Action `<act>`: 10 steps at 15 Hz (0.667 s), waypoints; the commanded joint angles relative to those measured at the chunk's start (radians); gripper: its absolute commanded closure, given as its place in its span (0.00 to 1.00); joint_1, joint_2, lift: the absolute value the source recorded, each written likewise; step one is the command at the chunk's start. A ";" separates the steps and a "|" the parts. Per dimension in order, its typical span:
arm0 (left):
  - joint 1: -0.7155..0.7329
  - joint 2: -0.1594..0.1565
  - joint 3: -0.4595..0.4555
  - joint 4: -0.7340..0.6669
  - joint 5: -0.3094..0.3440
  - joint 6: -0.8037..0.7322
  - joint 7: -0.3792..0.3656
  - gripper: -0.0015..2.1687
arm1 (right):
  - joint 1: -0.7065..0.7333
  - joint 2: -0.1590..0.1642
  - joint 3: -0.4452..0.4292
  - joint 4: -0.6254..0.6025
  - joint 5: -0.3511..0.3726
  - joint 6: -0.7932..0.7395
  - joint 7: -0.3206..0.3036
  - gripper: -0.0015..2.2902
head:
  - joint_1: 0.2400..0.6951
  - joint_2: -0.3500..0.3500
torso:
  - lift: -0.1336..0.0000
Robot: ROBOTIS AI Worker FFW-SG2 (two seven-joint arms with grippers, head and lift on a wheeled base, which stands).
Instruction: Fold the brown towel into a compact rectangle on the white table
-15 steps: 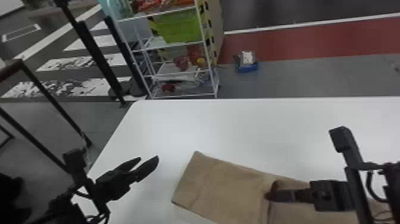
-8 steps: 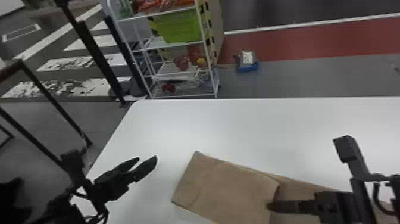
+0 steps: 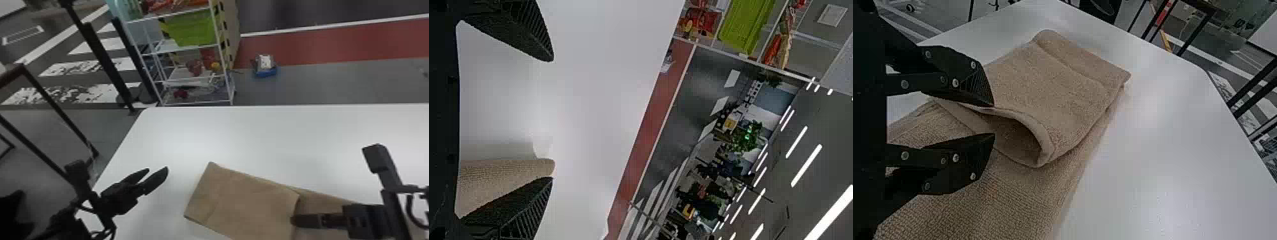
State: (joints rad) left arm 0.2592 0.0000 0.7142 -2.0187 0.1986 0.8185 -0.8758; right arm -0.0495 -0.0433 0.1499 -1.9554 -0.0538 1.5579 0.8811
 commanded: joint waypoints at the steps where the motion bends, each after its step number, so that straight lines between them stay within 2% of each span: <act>1: 0.000 -0.003 0.002 0.000 0.001 0.000 0.000 0.01 | -0.026 -0.006 0.014 0.001 0.023 0.014 0.001 0.29 | 1.00 1.00 | 0.07; 6: 0.000 -0.003 0.002 0.000 -0.001 0.000 -0.002 0.01 | -0.101 -0.004 0.043 0.084 0.074 0.014 0.001 0.29 | 1.00 1.00 | 0.07; 10: 0.000 -0.003 0.011 0.000 0.001 0.000 -0.005 0.01 | -0.112 0.013 0.074 0.110 0.098 0.014 0.001 0.29 | 1.00 1.00 | 0.07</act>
State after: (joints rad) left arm 0.2592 0.0000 0.7237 -2.0186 0.1994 0.8185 -0.8797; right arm -0.1584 -0.0358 0.2139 -1.8497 0.0384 1.5578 0.8811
